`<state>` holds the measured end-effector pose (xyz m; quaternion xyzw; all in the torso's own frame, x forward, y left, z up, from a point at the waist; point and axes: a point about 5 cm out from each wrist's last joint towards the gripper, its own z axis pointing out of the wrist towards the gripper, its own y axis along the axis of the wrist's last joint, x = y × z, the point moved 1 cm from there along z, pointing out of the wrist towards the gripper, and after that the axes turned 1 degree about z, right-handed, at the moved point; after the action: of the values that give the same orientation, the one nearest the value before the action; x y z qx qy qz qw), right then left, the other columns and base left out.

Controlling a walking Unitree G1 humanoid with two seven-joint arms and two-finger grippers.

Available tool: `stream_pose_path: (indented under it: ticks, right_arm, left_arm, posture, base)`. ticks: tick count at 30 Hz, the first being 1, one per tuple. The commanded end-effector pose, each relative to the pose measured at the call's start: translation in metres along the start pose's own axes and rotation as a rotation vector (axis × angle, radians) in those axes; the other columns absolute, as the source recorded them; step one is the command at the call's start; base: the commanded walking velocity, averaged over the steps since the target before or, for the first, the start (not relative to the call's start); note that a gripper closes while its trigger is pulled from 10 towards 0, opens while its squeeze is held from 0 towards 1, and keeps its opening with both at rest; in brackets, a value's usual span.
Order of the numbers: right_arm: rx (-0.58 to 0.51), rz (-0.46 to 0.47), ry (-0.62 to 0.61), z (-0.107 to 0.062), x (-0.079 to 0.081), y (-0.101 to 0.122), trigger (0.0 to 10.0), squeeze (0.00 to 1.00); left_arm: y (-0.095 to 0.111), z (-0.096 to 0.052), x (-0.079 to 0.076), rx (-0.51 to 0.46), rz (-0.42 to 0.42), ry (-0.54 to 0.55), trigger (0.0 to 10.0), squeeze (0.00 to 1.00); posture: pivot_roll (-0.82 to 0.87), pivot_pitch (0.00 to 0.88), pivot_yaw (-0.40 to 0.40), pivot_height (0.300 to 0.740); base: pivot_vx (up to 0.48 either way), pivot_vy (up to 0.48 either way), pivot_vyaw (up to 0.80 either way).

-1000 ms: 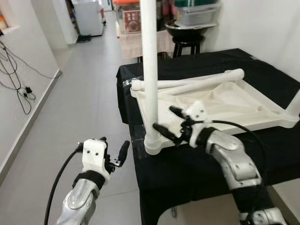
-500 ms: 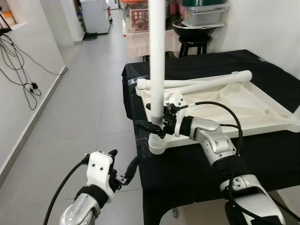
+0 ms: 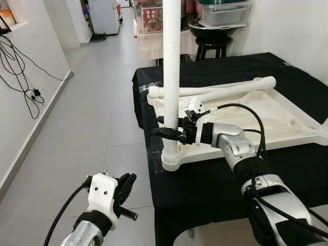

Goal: Building children table

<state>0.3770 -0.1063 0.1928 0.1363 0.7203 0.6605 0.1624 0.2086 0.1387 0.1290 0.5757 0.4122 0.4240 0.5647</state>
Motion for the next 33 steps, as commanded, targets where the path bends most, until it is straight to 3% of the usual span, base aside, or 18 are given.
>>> stream_pose_path:
  ticks: [1,3,5,6,8,9,11,14,20,21,22,24,25,26,27,30,31,33]
  right_arm:
    - [0.086,0.038,-0.134,-0.019,-0.004,-0.024,0.0,0.0]
    - [0.124,0.051,-0.211,-0.027,-0.001,-0.034,0.0,0.0]
    - [0.218,0.079,-0.467,-0.042,0.009,-0.055,0.0,0.0]
    - [0.218,0.079,-0.467,-0.042,0.009,-0.055,0.0,0.0]
    - [0.235,0.171,-0.767,-0.059,0.046,-0.067,0.0,0.0]
    - [0.235,0.171,-0.767,-0.059,0.046,-0.067,0.0,0.0]
    - [0.228,0.199,-0.903,-0.07,0.069,-0.069,0.0,0.0]
    - [0.204,0.147,-0.915,-0.065,0.062,-0.066,0.0,0.0]
    - [0.175,0.143,-0.918,-0.053,0.04,-0.059,0.0,0.0]
    - [0.142,0.172,-0.87,-0.048,0.038,-0.055,10.0,0.0]
    - [0.117,0.164,-0.773,-0.04,0.035,-0.05,10.0,1.0]
    - [0.088,0.164,-0.698,-0.036,0.035,-0.041,10.0,1.0]
    - [0.055,0.169,-0.618,-0.033,0.034,-0.033,10.0,1.0]
    - [0.015,0.163,-0.586,-0.033,0.034,-0.021,10.0,1.0]
    - [0.015,0.163,-0.586,-0.033,0.034,-0.021,10.0,1.0]
    - [-0.087,0.064,-0.317,-0.032,0.031,0.011,10.0,1.0]
    - [-0.072,0.036,-0.213,-0.031,0.03,0.013,10.0,0.0]
    - [-0.049,0.015,-0.15,-0.031,0.028,0.012,10.0,0.0]
  left_arm:
    - [-0.001,-0.003,0.003,0.008,0.008,-0.003,0.0,0.0]
    - [0.0,-0.001,0.003,0.002,-0.001,-0.01,0.0,0.0]
    - [0.001,0.001,0.003,-0.005,-0.015,-0.023,0.0,0.0]
    - [0.001,0.001,0.003,-0.005,-0.015,-0.023,0.0,0.0]
    - [0.003,0.004,0.005,-0.007,-0.022,-0.05,0.0,0.0]
    - [0.003,0.004,0.005,-0.007,-0.022,-0.05,0.0,0.0]
    - [0.004,0.01,0.005,-0.014,-0.035,-0.086,0.0,0.0]
    - [0.007,0.02,0.008,-0.029,-0.043,-0.102,0.0,0.0]
    - [0.009,0.037,0.015,-0.05,-0.068,-0.11,0.0,0.0]
    - [0.009,0.039,0.015,-0.052,-0.079,-0.117,0.0,0.0]
    - [0.009,0.04,0.013,-0.05,-0.087,-0.133,0.0,0.0]
    - [0.009,0.041,0.011,-0.048,-0.091,-0.145,0.0,0.0]
    - [0.008,0.041,0.01,-0.047,-0.094,-0.152,4.2,0.0]
    - [0.008,0.041,0.01,-0.047,-0.097,-0.158,10.0,0.0]
    - [0.008,0.041,0.01,-0.047,-0.097,-0.158,10.0,0.0]
    - [0.008,0.042,0.009,-0.051,-0.099,-0.163,10.0,0.0]
    - [0.008,0.042,0.007,-0.05,-0.095,-0.177,10.0,0.0]
    - [0.008,0.042,0.004,-0.048,-0.089,-0.191,10.0,0.0]
  posture:
    - [0.04,0.001,0.014,0.74]
    - [0.03,0.006,0.009,0.74]
    - [0.03,0.015,0.004,0.74]
    - [0.03,0.015,0.004,0.74]
    - [-0.01,0.037,0.031,0.74]
    - [-0.01,0.037,0.031,0.74]
    - [-0.02,0.029,0.039,0.74]
    - [-0.03,0.017,0.042,0.74]
    - [-0.03,0.012,0.031,0.74]
    - [-0.03,0.008,0.033,0.74]
    - [-0.03,0.006,0.033,0.74]
    - [-0.02,0.005,0.033,0.74]
    - [-0.02,0.0,0.033,0.74]
    - [-0.02,0.0,0.033,0.74]
    - [-0.02,0.0,0.033,0.74]
    - [-0.01,0.0,0.03,0.74]
    - [-0.01,0.0,0.025,0.74]
    - [-0.01,0.0,0.023,0.74]
  base:
    - [0.0,0.0,0.0]
    - [0.0,0.0,0.0]
    - [0.0,0.0,0.0]
    - [0.0,0.0,0.0]
    - [0.0,0.0,0.0]
    - [0.0,0.0,0.0]
    - [0.0,0.0,0.0]
    - [0.0,0.0,0.0]
    - [0.0,0.0,0.0]
    - [0.0,0.0,0.0]
    - [0.0,0.0,0.0]
    - [0.0,0.0,0.0]
    - [0.0,0.0,0.0]
    - [0.0,0.0,0.0]
    - [0.0,0.0,0.0]
    - [0.0,0.0,0.0]
    - [0.0,0.0,0.0]
    - [0.0,0.0,0.0]
